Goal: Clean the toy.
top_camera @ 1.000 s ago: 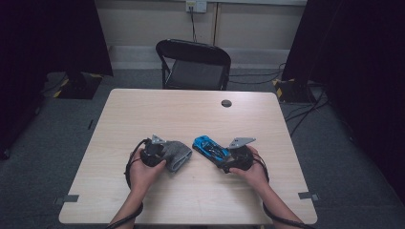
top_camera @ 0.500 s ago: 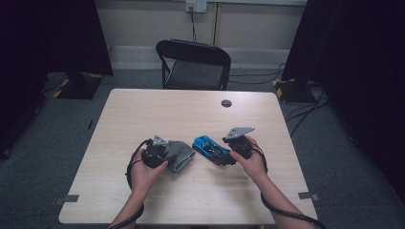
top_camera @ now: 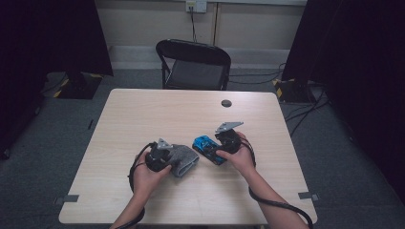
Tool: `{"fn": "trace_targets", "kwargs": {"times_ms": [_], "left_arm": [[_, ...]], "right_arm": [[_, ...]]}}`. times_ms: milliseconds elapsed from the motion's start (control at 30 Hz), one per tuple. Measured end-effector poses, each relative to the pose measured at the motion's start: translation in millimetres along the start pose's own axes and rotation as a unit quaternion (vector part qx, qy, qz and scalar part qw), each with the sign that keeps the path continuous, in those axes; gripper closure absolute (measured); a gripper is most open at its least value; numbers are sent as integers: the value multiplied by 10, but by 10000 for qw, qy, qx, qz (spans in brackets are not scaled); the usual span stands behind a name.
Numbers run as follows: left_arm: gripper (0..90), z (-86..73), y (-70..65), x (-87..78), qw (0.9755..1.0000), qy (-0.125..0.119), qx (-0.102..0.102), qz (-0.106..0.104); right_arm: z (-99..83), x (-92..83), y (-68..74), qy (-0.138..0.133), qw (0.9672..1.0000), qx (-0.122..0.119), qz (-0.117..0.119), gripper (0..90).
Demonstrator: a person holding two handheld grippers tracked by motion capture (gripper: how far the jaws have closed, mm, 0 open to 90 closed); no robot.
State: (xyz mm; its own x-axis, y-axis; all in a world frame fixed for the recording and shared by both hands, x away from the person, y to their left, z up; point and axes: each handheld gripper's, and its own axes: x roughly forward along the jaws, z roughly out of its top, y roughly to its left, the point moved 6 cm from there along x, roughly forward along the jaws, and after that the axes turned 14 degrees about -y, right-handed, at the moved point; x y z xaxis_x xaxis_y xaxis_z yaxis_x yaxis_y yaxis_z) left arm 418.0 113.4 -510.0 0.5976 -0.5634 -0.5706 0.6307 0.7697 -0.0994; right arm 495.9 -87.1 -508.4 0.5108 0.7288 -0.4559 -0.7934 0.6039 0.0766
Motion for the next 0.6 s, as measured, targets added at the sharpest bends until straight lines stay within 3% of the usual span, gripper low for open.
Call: {"fn": "trace_targets", "kwargs": {"times_ms": [33, 333, 600], "left_arm": [[685, -5, -9, 2, 10000, 8, 22, -6], [682, 9, -21, -2, 10000, -25, -1, -21], [679, 20, -42, 10, 10000, -43, 23, -40]], "right_arm": [[-18, 19, -16, 33, 9999, -83, -64, 285], [-71, 47, -54, 75, 9997, -70, -201, 322], [-103, 41, -43, 91, 9997, -159, -146, 392]]}}
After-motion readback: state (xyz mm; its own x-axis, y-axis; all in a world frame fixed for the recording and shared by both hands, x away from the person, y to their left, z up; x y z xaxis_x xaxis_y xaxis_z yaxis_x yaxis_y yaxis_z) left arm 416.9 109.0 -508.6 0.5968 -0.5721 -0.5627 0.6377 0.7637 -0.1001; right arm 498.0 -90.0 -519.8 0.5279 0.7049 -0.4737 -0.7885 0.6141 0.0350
